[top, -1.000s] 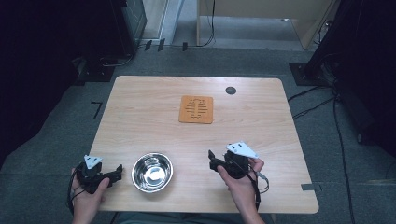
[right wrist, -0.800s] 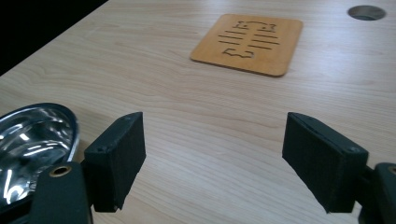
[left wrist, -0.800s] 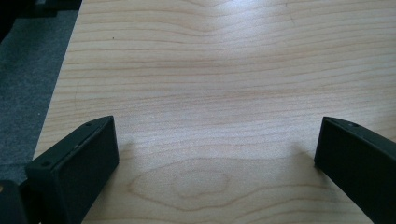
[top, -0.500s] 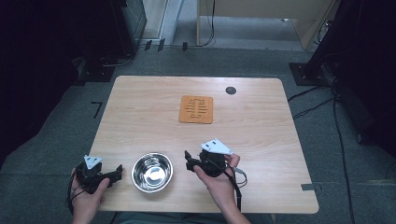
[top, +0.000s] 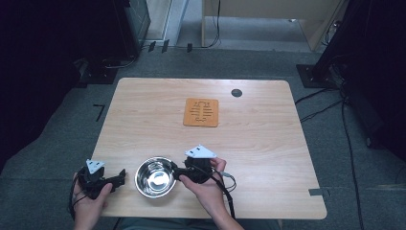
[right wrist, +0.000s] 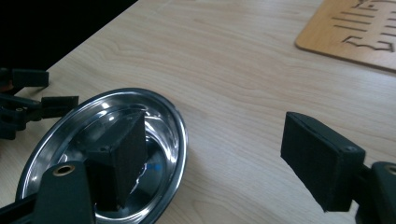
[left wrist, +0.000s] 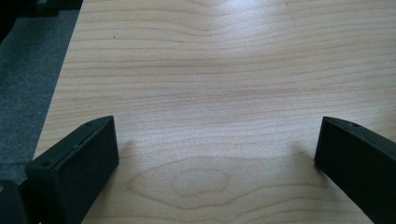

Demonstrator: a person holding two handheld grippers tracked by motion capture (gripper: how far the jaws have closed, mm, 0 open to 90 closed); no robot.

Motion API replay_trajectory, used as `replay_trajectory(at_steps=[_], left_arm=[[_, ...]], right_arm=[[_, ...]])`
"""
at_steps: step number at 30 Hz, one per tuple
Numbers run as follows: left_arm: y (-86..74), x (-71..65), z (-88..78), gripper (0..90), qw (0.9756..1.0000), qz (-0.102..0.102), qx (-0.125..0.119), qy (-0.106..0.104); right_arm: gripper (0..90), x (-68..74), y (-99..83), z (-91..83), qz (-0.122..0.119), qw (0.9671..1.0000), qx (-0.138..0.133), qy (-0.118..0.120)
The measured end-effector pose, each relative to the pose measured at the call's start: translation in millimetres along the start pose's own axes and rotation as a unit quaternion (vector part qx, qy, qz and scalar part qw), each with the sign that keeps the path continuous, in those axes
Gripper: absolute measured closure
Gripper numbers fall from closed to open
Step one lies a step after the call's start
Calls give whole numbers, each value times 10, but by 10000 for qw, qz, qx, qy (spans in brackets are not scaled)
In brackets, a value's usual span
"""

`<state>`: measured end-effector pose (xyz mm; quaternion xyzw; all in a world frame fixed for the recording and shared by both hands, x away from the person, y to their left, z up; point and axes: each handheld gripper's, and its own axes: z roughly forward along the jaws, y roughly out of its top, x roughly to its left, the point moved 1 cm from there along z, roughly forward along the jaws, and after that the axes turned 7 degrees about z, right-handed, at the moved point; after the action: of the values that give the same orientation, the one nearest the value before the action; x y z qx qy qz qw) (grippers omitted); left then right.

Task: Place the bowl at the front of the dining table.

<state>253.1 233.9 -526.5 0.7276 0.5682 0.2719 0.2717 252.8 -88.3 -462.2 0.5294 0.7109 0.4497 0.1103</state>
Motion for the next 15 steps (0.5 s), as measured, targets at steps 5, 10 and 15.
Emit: replay_trajectory(at_steps=[5, 10, 15], left_arm=[[0, 0, 0, 0, 10000, 1, -1, -1], [0, 0, 0, 0, 10000, -1, -1, -1], [0, 0, 0, 0, 10000, 0, -1, -1]], right_arm=[[233, 48, -40, 96, -46, 9999, 118, 35], [370, 42, -67, 145, 71, 9997, 156, 177], [455, 46, -107, 231, -18, 9988, 408, 279]])
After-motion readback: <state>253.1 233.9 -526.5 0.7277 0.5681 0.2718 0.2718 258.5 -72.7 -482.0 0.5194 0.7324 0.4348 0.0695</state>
